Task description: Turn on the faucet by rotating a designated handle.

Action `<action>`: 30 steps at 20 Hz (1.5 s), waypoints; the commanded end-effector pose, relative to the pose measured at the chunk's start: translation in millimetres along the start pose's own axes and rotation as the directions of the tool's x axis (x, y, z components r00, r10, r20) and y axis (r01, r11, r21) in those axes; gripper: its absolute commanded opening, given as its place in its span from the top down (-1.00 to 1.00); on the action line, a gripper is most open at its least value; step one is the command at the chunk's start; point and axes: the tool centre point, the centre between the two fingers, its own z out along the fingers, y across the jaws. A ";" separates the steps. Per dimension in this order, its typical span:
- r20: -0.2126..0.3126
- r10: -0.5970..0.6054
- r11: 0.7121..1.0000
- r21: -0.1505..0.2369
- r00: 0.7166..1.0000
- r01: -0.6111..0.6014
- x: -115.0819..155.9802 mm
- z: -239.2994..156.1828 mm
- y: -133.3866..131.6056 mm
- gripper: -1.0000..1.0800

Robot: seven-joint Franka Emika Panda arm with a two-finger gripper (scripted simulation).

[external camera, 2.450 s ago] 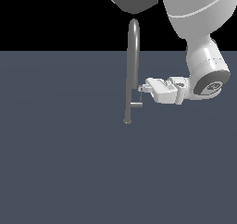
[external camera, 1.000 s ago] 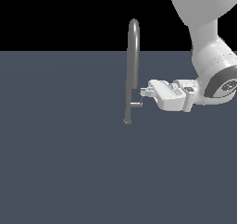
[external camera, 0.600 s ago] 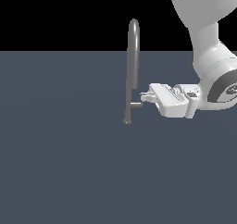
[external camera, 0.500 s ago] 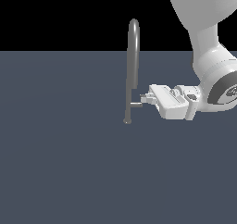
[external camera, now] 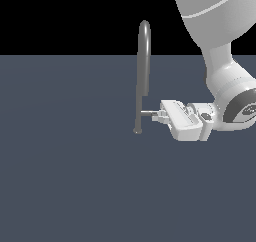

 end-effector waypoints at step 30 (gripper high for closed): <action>-0.003 0.018 1.000 0.001 1.000 -0.018 71.6 -0.6 -31.3 1.00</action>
